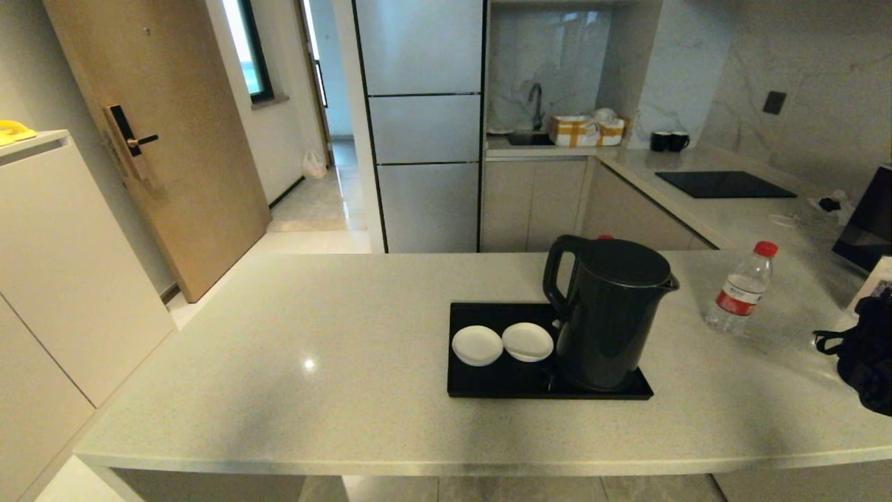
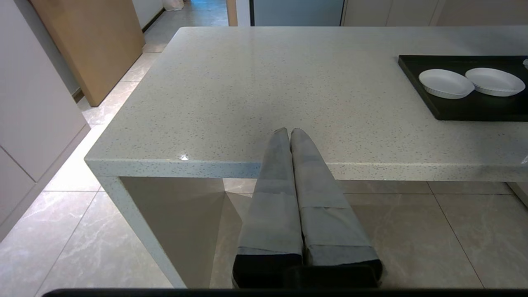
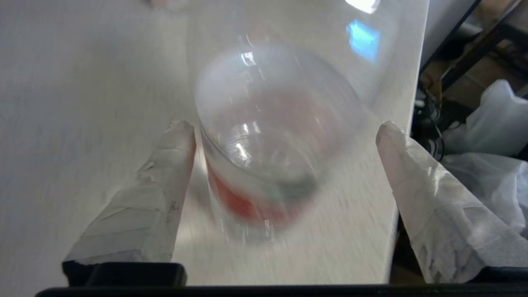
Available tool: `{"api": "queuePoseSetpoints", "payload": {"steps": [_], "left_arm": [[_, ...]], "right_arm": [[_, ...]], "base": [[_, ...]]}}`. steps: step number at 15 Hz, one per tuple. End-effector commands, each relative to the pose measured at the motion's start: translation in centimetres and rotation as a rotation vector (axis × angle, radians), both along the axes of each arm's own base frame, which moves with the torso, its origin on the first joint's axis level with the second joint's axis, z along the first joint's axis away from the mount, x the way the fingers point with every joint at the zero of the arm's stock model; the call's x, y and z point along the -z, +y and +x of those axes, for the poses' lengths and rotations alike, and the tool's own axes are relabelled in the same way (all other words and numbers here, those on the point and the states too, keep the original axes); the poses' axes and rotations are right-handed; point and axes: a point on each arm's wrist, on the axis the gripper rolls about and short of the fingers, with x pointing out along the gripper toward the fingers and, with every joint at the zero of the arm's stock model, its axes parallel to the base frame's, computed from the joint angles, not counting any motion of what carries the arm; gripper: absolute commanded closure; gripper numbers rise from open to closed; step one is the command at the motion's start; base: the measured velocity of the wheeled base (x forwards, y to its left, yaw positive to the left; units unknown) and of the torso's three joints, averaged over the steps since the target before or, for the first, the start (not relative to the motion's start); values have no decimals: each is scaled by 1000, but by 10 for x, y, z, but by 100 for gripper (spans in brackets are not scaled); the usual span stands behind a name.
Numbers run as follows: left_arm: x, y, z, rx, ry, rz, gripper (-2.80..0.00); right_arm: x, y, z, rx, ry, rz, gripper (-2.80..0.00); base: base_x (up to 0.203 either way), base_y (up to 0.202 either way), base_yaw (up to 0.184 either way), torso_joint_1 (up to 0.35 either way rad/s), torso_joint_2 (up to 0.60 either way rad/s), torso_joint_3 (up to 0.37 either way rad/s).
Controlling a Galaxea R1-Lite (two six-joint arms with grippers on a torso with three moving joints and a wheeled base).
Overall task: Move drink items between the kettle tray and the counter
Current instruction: Place it on the right, then return the bottled water to its original position
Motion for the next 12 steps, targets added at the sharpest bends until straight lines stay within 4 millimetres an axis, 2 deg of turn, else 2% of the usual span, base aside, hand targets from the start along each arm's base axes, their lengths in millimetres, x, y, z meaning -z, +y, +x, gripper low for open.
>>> {"api": "queuePoseSetpoints", "payload": {"steps": [1, 4, 6, 7, 9, 10, 11, 12], "left_arm": [[0, 0, 0, 0, 1, 0, 0], [0, 0, 0, -1, 1, 0, 0], [0, 0, 0, -1, 1, 0, 0], [0, 0, 0, -1, 0, 0, 0], [0, 0, 0, 0, 0, 0, 0], [0, 0, 0, -1, 1, 0, 0], [0, 0, 0, 0, 1, 0, 0], [0, 0, 0, -1, -1, 0, 0]], "right_arm": [[-19, 39, -5, -83, -15, 13, -280], [-42, 94, -14, -206, -68, 16, -280], [-57, 139, -25, -312, -109, 20, -280], [-65, 169, -35, -394, -130, 28, -280], [-70, 217, -56, -550, -156, 61, -280], [-68, 232, -64, -624, -170, 95, -280], [-65, 238, -69, -689, -177, 133, 0], [-65, 240, -72, -729, -180, 156, 0]], "base": [[0, 0, 0, 0, 0, 0], [0, 0, 0, 0, 0, 0], [0, 0, 0, 0, 0, 0], [0, 0, 0, 0, 0, 0], [0, 0, 0, 0, 0, 0], [0, 0, 0, 0, 0, 0], [0, 0, 0, 0, 0, 0], [0, 0, 0, 0, 0, 0]]}}
